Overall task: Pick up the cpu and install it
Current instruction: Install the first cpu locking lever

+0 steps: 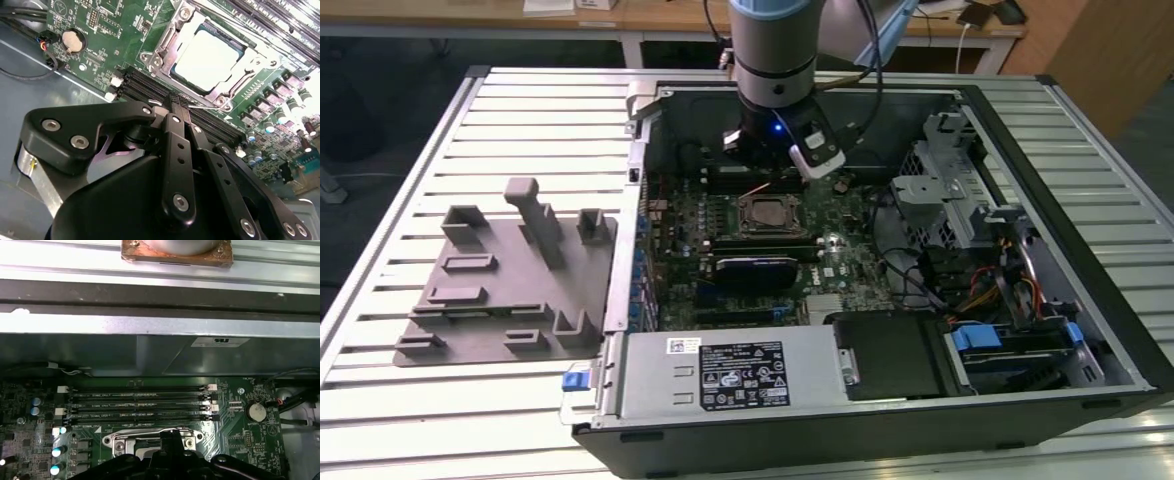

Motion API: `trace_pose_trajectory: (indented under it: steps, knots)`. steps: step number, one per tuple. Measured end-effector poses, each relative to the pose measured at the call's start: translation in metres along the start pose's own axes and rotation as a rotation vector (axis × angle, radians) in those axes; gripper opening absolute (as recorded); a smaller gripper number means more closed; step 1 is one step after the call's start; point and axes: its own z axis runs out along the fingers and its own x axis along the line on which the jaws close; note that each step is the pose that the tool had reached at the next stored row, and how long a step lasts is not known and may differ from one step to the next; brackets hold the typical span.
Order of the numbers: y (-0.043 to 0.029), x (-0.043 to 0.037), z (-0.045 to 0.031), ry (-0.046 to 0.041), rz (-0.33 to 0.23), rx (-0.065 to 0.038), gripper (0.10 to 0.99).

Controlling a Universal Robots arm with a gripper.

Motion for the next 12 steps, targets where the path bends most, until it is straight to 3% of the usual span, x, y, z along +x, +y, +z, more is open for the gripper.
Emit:
trace_pose_trajectory:
  steps: [6, 12]
  knots:
    - [0.0023, 0.0003, 0.0023, -0.0016, 0.005, 0.005, 0.106]
    - [0.0052, 0.0009, 0.0064, -0.0039, 0.012, 0.019, 0.106]
